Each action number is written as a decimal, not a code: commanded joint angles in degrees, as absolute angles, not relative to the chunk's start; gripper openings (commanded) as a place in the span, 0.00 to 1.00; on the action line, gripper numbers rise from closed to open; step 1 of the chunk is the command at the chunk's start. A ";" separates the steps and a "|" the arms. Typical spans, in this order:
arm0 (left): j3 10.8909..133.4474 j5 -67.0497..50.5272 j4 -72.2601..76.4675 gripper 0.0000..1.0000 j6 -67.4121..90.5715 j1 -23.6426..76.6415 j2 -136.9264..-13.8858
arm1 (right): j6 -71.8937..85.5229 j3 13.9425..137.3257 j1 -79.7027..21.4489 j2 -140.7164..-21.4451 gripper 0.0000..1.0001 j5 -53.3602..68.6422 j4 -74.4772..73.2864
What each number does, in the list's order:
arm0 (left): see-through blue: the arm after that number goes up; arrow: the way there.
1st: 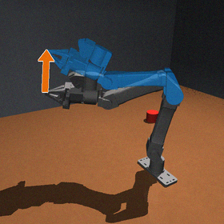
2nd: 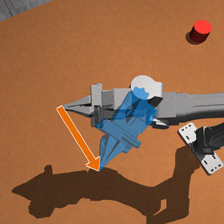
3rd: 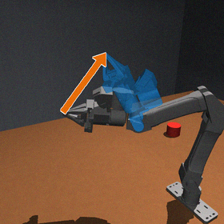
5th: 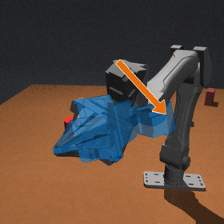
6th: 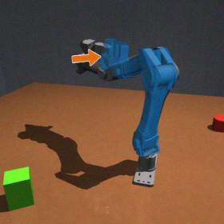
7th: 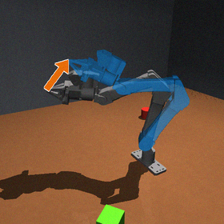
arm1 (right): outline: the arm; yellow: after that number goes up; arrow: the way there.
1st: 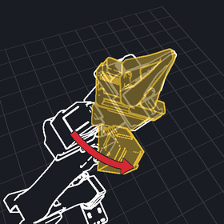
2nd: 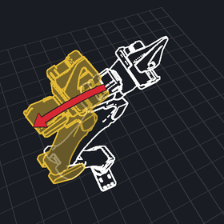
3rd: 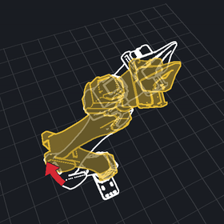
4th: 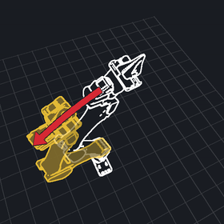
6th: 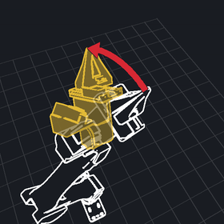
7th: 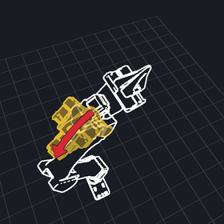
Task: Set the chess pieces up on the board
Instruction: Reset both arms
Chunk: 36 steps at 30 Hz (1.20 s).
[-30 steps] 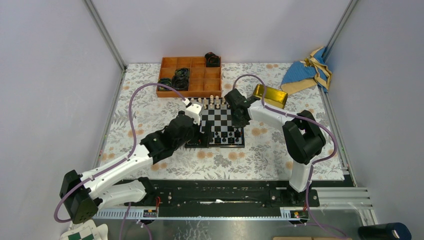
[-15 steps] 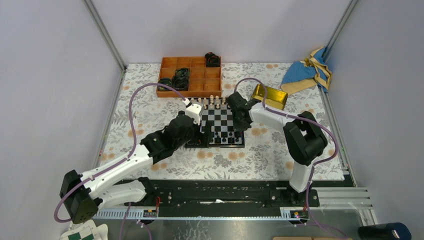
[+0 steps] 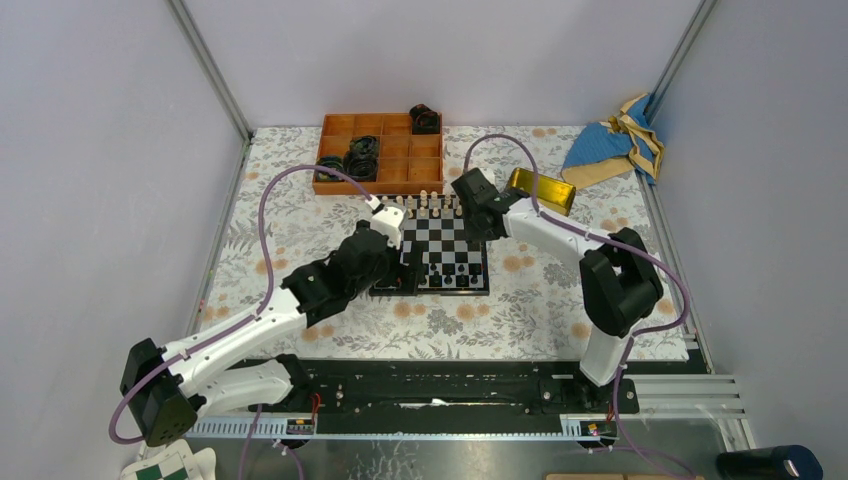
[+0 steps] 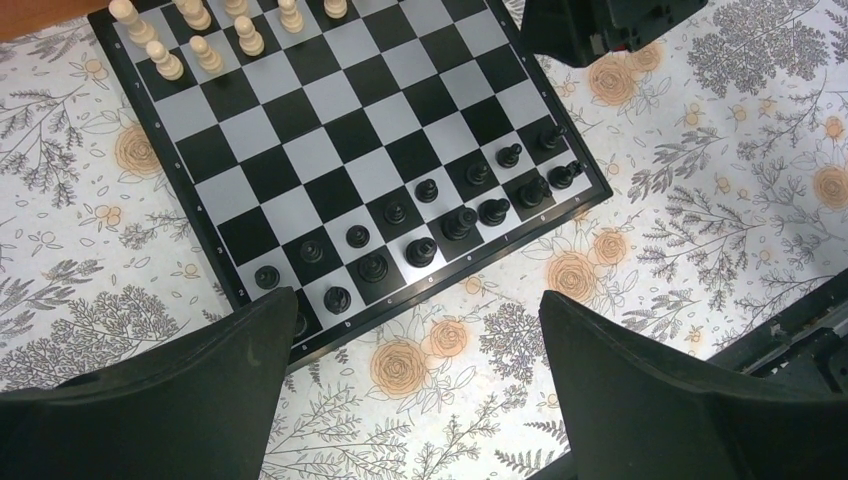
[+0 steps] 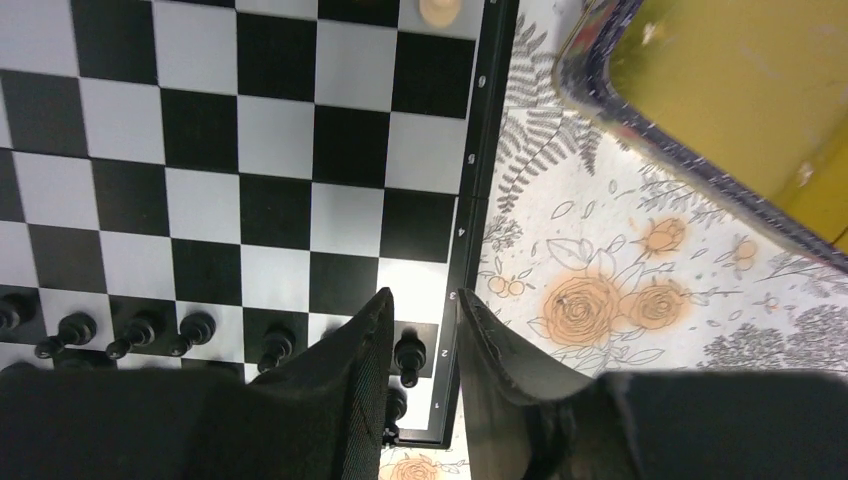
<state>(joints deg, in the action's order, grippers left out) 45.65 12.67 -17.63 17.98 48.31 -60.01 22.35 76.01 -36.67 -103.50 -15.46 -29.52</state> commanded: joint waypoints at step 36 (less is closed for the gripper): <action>41.57 21.52 -9.98 0.99 16.66 19.76 -59.04 | 13.61 63.06 -30.85 -77.29 0.71 -36.39 -22.92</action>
